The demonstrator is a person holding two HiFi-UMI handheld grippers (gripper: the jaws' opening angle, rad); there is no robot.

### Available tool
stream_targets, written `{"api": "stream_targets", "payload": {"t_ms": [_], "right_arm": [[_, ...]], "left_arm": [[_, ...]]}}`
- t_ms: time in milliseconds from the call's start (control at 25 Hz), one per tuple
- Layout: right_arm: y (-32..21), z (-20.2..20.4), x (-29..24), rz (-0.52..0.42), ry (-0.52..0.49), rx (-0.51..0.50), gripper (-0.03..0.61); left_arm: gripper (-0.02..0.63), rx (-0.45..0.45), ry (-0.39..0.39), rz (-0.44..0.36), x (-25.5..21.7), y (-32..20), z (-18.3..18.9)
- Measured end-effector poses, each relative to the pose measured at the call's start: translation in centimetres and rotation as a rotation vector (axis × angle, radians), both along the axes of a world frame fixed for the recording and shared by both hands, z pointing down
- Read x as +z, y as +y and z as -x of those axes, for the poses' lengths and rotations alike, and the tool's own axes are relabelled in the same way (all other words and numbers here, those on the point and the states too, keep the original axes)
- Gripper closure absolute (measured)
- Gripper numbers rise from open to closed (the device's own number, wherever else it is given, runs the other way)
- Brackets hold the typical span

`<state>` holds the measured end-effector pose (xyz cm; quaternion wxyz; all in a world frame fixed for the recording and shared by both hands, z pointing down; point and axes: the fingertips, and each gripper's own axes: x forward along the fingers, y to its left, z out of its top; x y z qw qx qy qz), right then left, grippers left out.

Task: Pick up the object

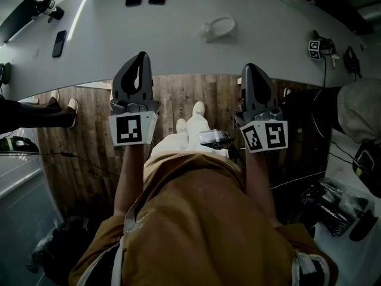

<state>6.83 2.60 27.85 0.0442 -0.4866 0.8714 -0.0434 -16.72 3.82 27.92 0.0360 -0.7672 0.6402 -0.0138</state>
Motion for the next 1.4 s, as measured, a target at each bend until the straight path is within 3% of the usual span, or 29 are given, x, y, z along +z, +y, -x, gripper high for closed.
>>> {"api": "stream_targets", "payload": {"t_ms": [360, 920, 1400], "right_arm": [[-5.6, -0.8, 1.3, 0.002, 0.026, -0.002, 0.569], [-11.8, -2.0, 2.2, 0.000, 0.022, 0.035, 0.568], [-16.1, 2.8, 2.4, -0.007, 0.005, 0.038, 0.567]], "left_arm": [[0.618, -0.046, -0.007, 0.019, 0.8, -4.8, -0.5], [0.618, -0.039, -0.020, 0.035, 1.3, -10.2, -2.2], [0.618, 0.040, -0.001, 0.066, 3.0, -16.7, 1.0]]}}
